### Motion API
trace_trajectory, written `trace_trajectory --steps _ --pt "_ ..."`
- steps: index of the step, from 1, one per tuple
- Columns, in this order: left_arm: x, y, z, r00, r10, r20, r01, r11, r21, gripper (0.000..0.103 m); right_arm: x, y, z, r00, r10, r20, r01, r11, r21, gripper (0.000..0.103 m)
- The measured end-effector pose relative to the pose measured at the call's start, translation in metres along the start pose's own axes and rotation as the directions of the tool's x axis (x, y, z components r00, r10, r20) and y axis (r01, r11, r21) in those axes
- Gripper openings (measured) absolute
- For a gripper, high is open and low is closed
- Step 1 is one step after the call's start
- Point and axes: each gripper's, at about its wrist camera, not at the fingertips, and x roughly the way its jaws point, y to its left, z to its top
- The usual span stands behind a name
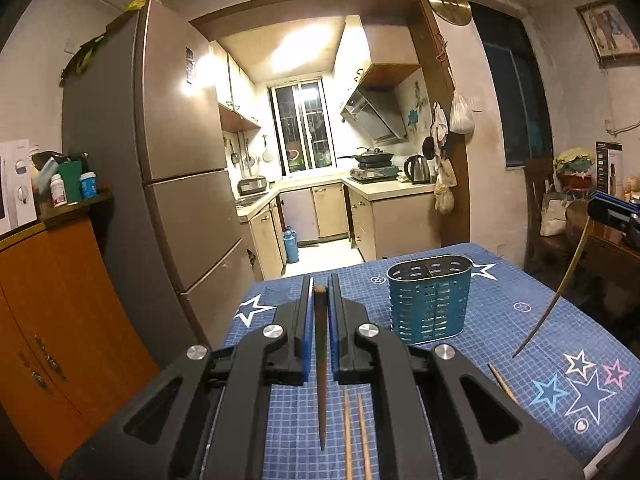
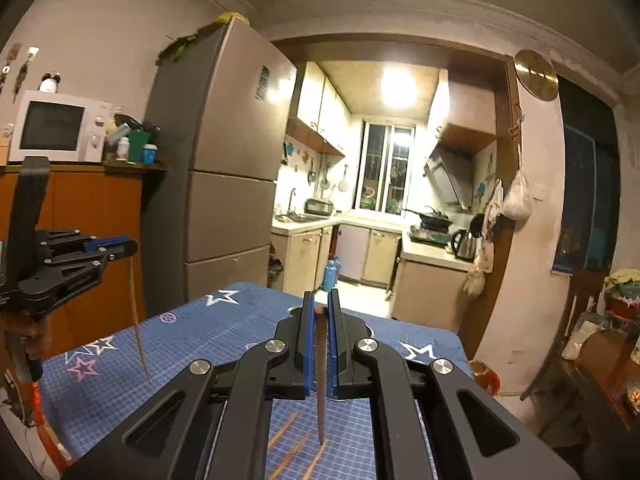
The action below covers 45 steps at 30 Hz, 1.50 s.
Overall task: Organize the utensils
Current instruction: 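Lift the chopstick with the right gripper and carry it to the teal holder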
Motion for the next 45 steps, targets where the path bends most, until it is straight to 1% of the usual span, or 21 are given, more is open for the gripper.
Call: trace_trajectory --steps 6,15,27,31,33,35,37,38,42,45 --pt "0.014 -0.017 0.0 0.999 0.027 -0.02 -0.026 0.999 0.035 0.005 0.021 -0.017 -0.002 0.999 -0.028 -0.039 0.029 1.0 0.012 0.008" --pt "0.031 -0.025 0.005 0.999 0.042 -0.033 -0.04 0.997 0.067 0.005 0.049 -0.025 0.007 0.997 -0.044 -0.059 0.044 0.999 -0.003 0.008" --pt "0.056 -0.037 0.014 0.998 0.051 -0.037 -0.046 0.993 0.107 0.005 0.08 -0.032 0.025 0.996 -0.066 -0.054 0.065 0.998 -0.022 0.008" --pt "0.067 -0.04 0.03 0.999 0.048 -0.02 -0.045 0.992 0.119 0.005 0.092 -0.04 0.042 0.997 -0.075 -0.036 0.074 0.997 -0.02 0.008" --pt "0.074 -0.039 0.047 1.0 0.012 -0.005 -0.012 0.994 0.106 0.005 0.1 -0.045 0.057 0.997 -0.072 -0.017 0.072 0.997 -0.008 0.008" --pt "0.085 -0.037 0.072 1.0 -0.03 0.009 0.029 0.997 0.077 0.005 0.107 -0.051 0.072 0.997 -0.074 0.0 0.074 0.997 0.007 0.008" --pt "0.092 -0.035 0.096 0.994 -0.101 0.047 0.099 0.994 0.048 0.005 0.114 -0.055 0.09 0.997 -0.075 0.025 0.074 0.997 0.016 0.008" --pt "0.095 -0.035 0.106 0.991 -0.122 0.062 0.12 0.992 0.04 0.005 0.118 -0.056 0.097 0.996 -0.079 0.036 0.078 0.997 0.016 0.008" --pt "0.106 -0.039 0.141 0.977 -0.172 0.127 0.172 0.985 0.013 0.006 0.131 -0.064 0.119 0.995 -0.08 0.061 0.078 0.996 0.039 0.008" --pt "0.113 -0.042 0.158 0.966 -0.201 0.161 0.207 0.978 -0.017 0.005 0.143 -0.071 0.131 0.995 -0.069 0.07 0.063 0.995 0.077 0.008"
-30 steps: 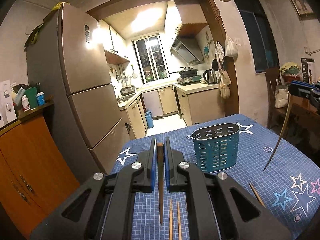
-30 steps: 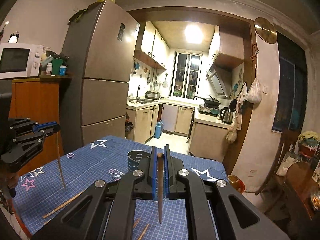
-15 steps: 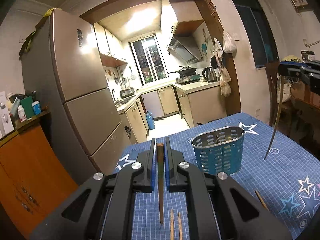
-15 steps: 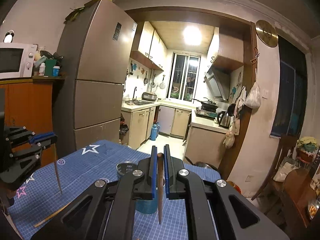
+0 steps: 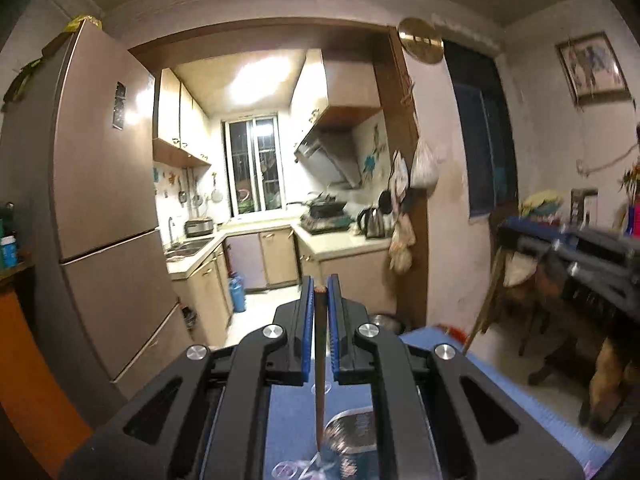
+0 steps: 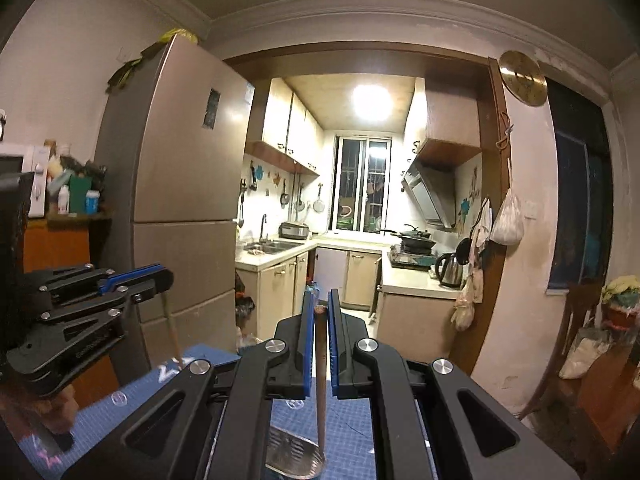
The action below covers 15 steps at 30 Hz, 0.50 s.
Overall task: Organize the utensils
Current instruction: 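Lift the chopstick with the right gripper and carry it to the teal holder, then lower the chopstick into the teal holder and open the right gripper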
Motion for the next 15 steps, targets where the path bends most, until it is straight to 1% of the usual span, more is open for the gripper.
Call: trace_trajectory --steps 2,4,6,7,9,12,14,15 --pt "0.006 -0.003 0.004 1.0 -0.019 0.022 0.019 1.0 -0.017 0.005 0.008 -0.002 0.002 1.0 0.005 0.003 -0.005 1.0 0.025 0.008" --pt "0.01 -0.005 0.003 0.997 -0.056 0.052 0.059 0.997 -0.043 0.006 0.017 -0.005 0.002 1.0 0.01 0.001 -0.01 0.999 0.047 0.008" --pt "0.021 -0.009 -0.001 0.996 -0.068 0.065 0.072 0.996 -0.049 0.006 0.024 -0.006 -0.002 1.0 0.017 -0.002 -0.017 0.998 0.064 0.008" --pt "0.026 -0.011 -0.008 0.994 -0.084 0.071 0.087 0.995 -0.053 0.006 0.027 -0.007 -0.006 1.0 0.021 -0.005 -0.02 0.997 0.072 0.008" --pt "0.035 -0.014 -0.017 0.996 -0.072 0.061 0.075 0.996 -0.046 0.006 0.034 -0.008 -0.017 1.0 0.028 -0.013 -0.026 0.996 0.088 0.008" --pt "0.05 -0.016 -0.038 0.995 -0.086 0.051 0.088 0.995 -0.047 0.006 0.044 -0.01 -0.034 0.999 0.026 -0.024 -0.023 0.994 0.106 0.008" --pt "0.06 -0.014 -0.055 0.996 -0.079 0.05 0.081 0.995 -0.05 0.006 0.051 -0.011 -0.047 0.999 0.027 -0.037 -0.022 0.992 0.128 0.008" --pt "0.065 -0.012 -0.058 0.995 -0.084 0.045 0.086 0.995 -0.057 0.006 0.055 -0.013 -0.054 0.998 0.027 -0.048 -0.02 0.989 0.144 0.008"
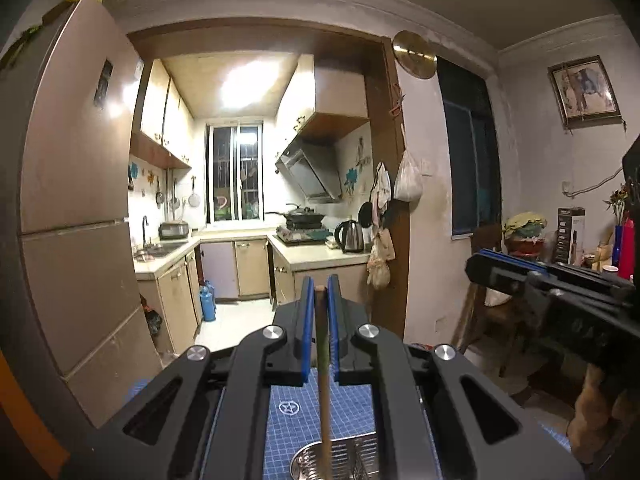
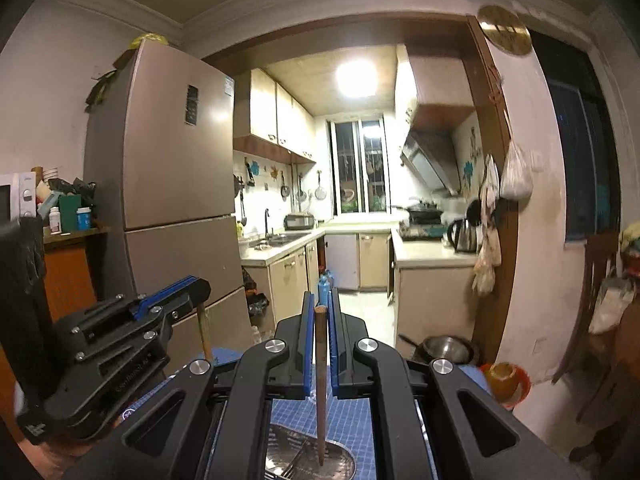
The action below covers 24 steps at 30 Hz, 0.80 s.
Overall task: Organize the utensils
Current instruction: 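Lower the chopstick into the teal holder and open the right gripper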
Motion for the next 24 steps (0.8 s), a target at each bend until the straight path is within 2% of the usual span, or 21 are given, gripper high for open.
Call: trace_trajectory --steps 2,6,11,15,21,24 --pt "0.007 0.005 -0.013 1.0 0.009 -0.004 -0.009 1.0 -0.013 0.006 0.005 -0.004 -0.012 1.0 -0.007 -0.006 0.007 1.0 0.021 0.008" --pt "0.006 0.015 -0.016 0.999 0.037 0.024 -0.037 0.999 -0.023 0.006 0.013 -0.008 -0.028 1.0 -0.016 -0.026 0.017 0.999 0.039 0.008" --pt "-0.016 0.021 0.031 0.99 0.014 0.14 -0.007 0.999 -0.053 0.006 0.011 -0.012 -0.023 1.0 0.0 -0.007 0.0 0.998 0.064 0.008" --pt "-0.017 0.017 0.045 0.98 0.013 0.199 -0.004 0.999 -0.046 0.006 0.014 -0.009 -0.023 1.0 0.002 -0.01 -0.001 0.998 0.064 0.008" --pt "0.012 0.012 0.009 0.988 0.016 0.153 -0.012 1.0 -0.028 0.006 0.027 -0.004 -0.04 0.999 -0.015 -0.047 0.018 0.998 0.063 0.008" --pt "0.022 0.018 -0.006 0.992 0.018 0.126 -0.012 0.998 -0.055 0.006 0.029 -0.004 -0.044 0.999 -0.013 -0.051 0.017 0.998 0.066 0.008"
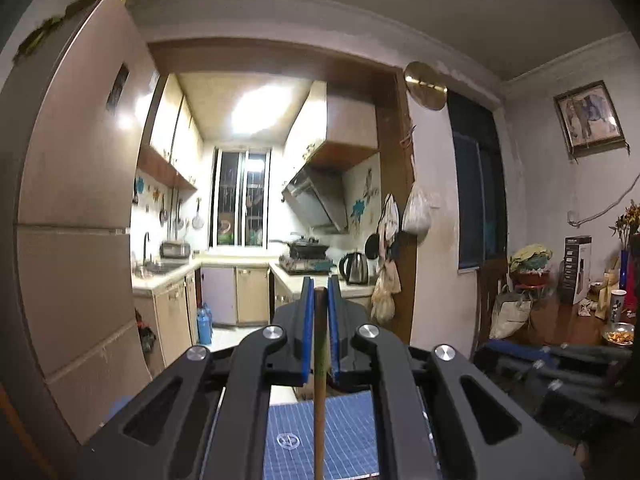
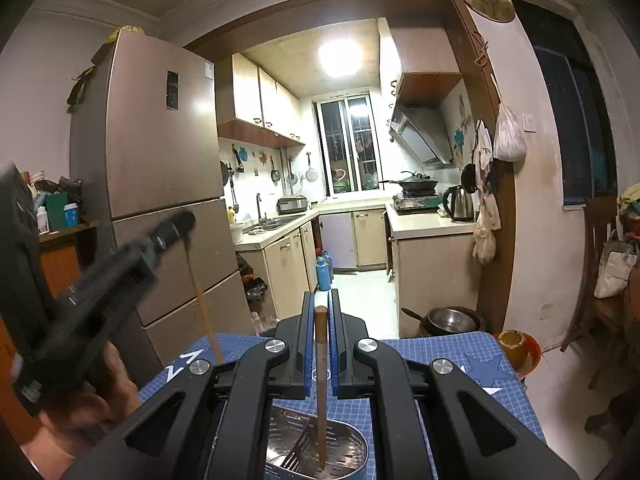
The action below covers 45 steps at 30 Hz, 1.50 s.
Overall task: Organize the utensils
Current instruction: 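Lower the chopstick into the teal holder and open the right gripper, then move the right tool back to the remaining chopsticks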
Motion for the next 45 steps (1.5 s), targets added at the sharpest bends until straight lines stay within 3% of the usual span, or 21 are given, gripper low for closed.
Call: trace_trajectory --steps 3,5,6,12,19,20,21,22,23,25,27,30,32,33,36,39,42,45 --pt "0.001 0.006 -0.015 0.999 0.023 -0.025 -0.023 1.0 0.002 0.006 0.002 0.002 -0.005 1.0 0.021 -0.019 -0.021 1.0 -0.013 0.009" --pt "-0.003 0.013 -0.022 0.999 0.024 -0.046 -0.025 1.0 -0.014 0.006 -0.001 0.001 -0.009 1.0 0.014 -0.008 -0.014 1.0 -0.012 0.031" --pt "-0.006 0.016 -0.023 0.998 0.029 -0.049 -0.03 0.999 -0.015 0.006 -0.003 0.0 -0.009 1.0 0.013 0.001 -0.013 1.0 -0.006 0.033" --pt "-0.028 0.039 -0.024 0.997 0.044 -0.058 -0.047 0.998 -0.047 0.007 -0.02 -0.005 -0.012 1.0 0.009 0.019 -0.009 1.0 0.007 0.034" --pt "-0.088 0.066 -0.016 0.996 0.074 -0.051 -0.078 0.993 -0.086 0.007 -0.056 -0.006 -0.027 1.0 0.019 0.008 -0.019 1.0 -0.021 0.034" --pt "-0.102 0.069 -0.016 0.995 0.079 -0.058 -0.084 0.993 -0.087 0.01 -0.064 -0.007 -0.032 1.0 0.02 -0.006 -0.02 0.999 -0.029 0.034" --pt "-0.114 0.072 -0.017 0.994 0.08 -0.069 -0.085 0.993 -0.086 0.024 -0.071 -0.007 -0.035 1.0 0.024 -0.014 -0.024 0.999 -0.035 0.034" --pt "-0.129 0.075 -0.019 0.992 0.092 -0.091 -0.1 0.992 -0.08 0.045 -0.082 -0.007 -0.042 0.999 0.035 -0.028 -0.036 0.999 -0.04 0.034" --pt "-0.145 0.078 -0.022 0.987 0.108 -0.119 -0.117 0.991 -0.07 0.052 -0.093 -0.007 -0.05 0.998 0.043 -0.051 -0.046 0.998 -0.047 0.034" --pt "-0.171 0.078 -0.031 0.978 0.114 -0.172 -0.121 0.992 -0.028 0.054 -0.113 -0.005 -0.066 0.995 0.049 -0.092 -0.056 0.996 -0.073 0.034" --pt "-0.195 0.075 -0.044 0.961 0.132 -0.242 -0.129 0.991 0.031 0.054 -0.138 0.001 -0.093 0.988 0.056 -0.145 -0.073 0.99 -0.119 0.034" --pt "-0.232 0.074 -0.077 0.916 0.147 -0.374 -0.126 0.989 0.08 0.054 -0.172 0.014 -0.136 0.97 0.071 -0.233 -0.11 0.981 -0.16 0.034" --pt "-0.254 0.075 -0.104 0.876 0.139 -0.463 -0.121 0.99 0.069 0.054 -0.195 0.028 -0.169 0.95 0.091 -0.298 -0.149 0.973 -0.176 0.033" --pt "-0.267 0.076 -0.121 0.847 0.118 -0.518 -0.112 0.993 0.042 0.054 -0.204 0.035 -0.182 0.941 0.104 -0.323 -0.168 0.97 -0.176 0.032" --pt "-0.295 0.076 -0.162 0.789 0.097 -0.606 -0.133 0.991 -0.015 0.054 -0.227 0.059 -0.224 0.906 0.128 -0.403 -0.21 0.963 -0.168 0.023" --pt "-0.317 0.065 -0.195 0.747 0.083 -0.66 -0.14 0.99 -0.034 0.054 -0.24 0.081 -0.252 0.891 0.117 -0.44 -0.215 0.96 -0.181 0.019" --pt "-0.323 0.055 -0.215 0.729 0.066 -0.681 -0.133 0.99 -0.046 0.054 -0.241 0.099 -0.269 0.878 0.124 -0.462 -0.224 0.96 -0.167 0.019" --pt "-0.322 0.045 -0.229 0.716 0.119 -0.688 -0.128 0.991 0.039 0.054 -0.23 0.112 -0.281 0.86 0.088 -0.503 -0.195 0.967 -0.164 0.019"
